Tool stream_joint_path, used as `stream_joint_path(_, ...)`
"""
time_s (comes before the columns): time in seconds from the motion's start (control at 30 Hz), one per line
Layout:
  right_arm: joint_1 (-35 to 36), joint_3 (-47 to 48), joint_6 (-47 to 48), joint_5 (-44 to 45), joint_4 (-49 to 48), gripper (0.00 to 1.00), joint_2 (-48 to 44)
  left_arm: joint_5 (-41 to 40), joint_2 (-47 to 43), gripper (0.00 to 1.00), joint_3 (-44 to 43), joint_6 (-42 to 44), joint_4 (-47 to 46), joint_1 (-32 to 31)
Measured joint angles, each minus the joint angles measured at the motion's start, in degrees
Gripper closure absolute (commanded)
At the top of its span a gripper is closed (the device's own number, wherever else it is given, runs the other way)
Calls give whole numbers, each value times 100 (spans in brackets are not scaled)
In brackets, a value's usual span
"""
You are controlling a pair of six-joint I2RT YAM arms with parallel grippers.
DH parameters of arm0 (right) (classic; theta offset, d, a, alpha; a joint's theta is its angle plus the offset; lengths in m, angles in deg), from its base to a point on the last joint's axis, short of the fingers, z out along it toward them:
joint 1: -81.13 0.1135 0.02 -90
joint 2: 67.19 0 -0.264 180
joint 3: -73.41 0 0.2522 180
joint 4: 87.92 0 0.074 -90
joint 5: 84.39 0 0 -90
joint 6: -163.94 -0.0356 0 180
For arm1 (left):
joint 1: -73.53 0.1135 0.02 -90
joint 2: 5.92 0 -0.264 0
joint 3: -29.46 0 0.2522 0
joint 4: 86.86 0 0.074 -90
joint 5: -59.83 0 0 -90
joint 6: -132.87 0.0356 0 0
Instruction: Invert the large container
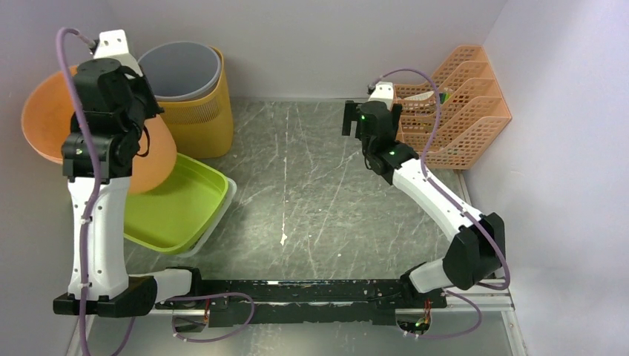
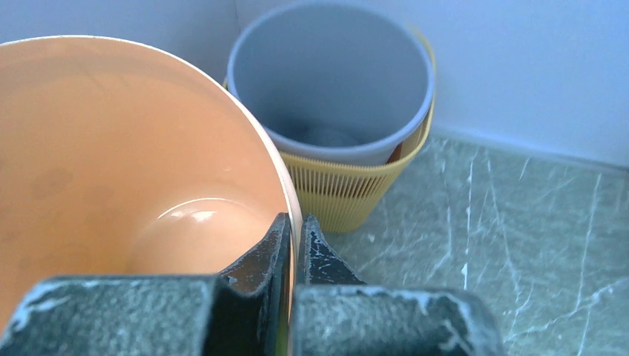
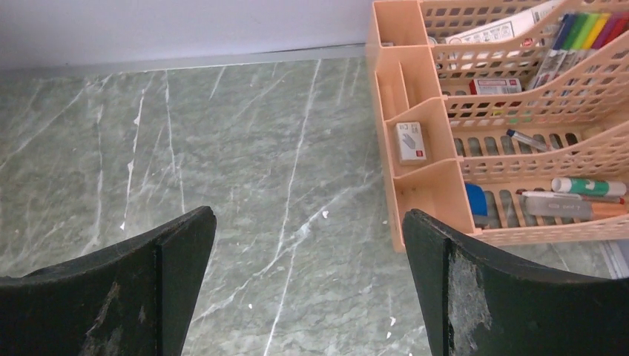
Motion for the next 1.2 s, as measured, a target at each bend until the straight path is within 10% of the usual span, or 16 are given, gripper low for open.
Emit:
stream_joint_path(0.77, -1572, -533, -791, -540, -66, 0, 114, 3379, 31, 93, 254, -1093, -881, -745)
stream_joint_path(1.2, -1578, -555, -835, -573, -192, 0, 267, 2636, 1248, 93, 74, -564, -1941, -2988)
